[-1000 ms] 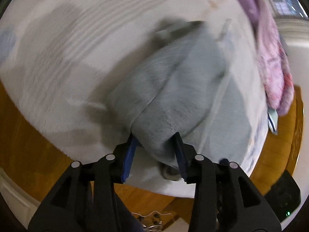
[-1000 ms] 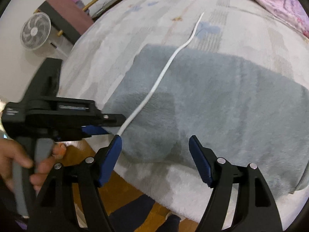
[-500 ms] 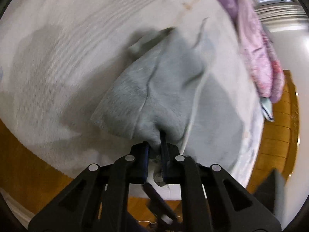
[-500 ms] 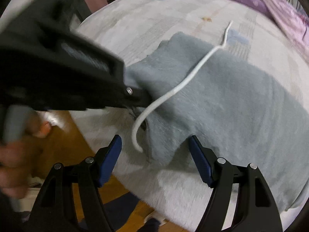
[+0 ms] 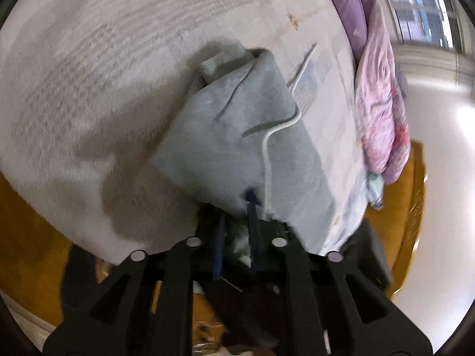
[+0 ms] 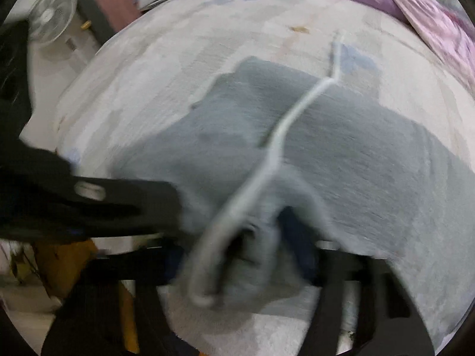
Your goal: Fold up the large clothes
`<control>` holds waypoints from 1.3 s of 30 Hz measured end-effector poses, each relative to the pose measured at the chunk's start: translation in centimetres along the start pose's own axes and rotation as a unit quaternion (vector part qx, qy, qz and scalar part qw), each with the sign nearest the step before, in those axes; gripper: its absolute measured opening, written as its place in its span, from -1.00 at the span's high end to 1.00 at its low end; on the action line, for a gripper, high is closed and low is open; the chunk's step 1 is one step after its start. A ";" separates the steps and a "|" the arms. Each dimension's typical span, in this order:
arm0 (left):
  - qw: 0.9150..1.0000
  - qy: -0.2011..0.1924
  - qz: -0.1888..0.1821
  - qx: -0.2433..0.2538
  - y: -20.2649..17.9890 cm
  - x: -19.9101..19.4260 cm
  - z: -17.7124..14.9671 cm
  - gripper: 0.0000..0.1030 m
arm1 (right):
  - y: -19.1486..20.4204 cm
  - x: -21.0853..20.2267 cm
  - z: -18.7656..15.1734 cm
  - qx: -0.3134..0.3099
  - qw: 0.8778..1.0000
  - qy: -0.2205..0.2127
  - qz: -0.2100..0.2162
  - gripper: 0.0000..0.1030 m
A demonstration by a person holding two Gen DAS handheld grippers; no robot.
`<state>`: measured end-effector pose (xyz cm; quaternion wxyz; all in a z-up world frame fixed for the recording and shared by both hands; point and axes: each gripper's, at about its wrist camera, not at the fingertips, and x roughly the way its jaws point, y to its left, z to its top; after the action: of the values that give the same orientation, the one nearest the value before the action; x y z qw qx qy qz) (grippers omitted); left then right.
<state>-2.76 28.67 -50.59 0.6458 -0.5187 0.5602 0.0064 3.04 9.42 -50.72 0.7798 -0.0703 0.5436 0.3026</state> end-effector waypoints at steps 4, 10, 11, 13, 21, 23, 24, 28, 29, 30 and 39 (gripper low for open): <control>0.999 -0.033 -0.028 -0.022 -0.3 -2.4 0.0 -0.07 | -2.6 -1.5 1.0 0.075 0.995 -0.001 0.063 0.59; 0.994 -0.090 0.019 0.054 -3.9 -4.9 -0.5 -0.11 | -9.7 -5.4 -0.7 0.316 0.928 -0.065 0.185 0.65; 0.994 -0.087 0.026 0.069 -4.6 -4.7 -0.7 -0.12 | -10.6 -6.1 -1.0 0.347 0.914 -0.078 0.198 0.65; 0.991 -0.079 0.041 0.096 -6.1 -3.8 -1.4 -0.12 | -12.7 -7.9 -2.4 0.415 0.876 -0.111 0.222 0.66; 0.974 -0.026 0.093 0.207 -12.6 3.5 -6.0 -0.38 | -19.1 -15.3 -9.1 0.538 0.789 -0.204 0.213 0.68; 0.968 -0.003 0.106 0.229 -13.5 5.9 -7.3 -0.44 | -20.6 -17.1 -11.1 0.557 0.779 -0.219 0.187 0.68; 0.965 0.004 0.110 0.237 -13.8 6.9 -7.7 -0.44 | -21.6 -17.8 -12.4 0.571 0.773 -0.221 0.163 0.69; 0.957 0.038 0.130 0.257 -13.8 10.5 -9.5 -0.48 | -24.3 -17.1 -15.4 0.596 0.777 -0.178 0.097 0.80; 0.957 0.044 0.134 0.255 -13.6 11.2 -9.7 -0.48 | -25.3 -16.0 -16.2 0.604 0.777 -0.153 0.086 0.80; 0.956 0.053 0.142 0.252 -13.1 12.1 -10.1 -0.48 | -25.9 -14.9 -16.5 0.616 0.771 -0.139 0.084 0.80; 0.950 0.010 0.170 0.263 -14.5 12.4 -9.2 -0.48 | -26.1 -16.4 -16.9 0.587 0.800 -0.116 0.054 0.87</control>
<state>3.87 8.64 -48.52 0.7428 -0.2278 0.6285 -0.0371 0.06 -25.51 -48.62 0.7118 0.4657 0.5252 -0.0270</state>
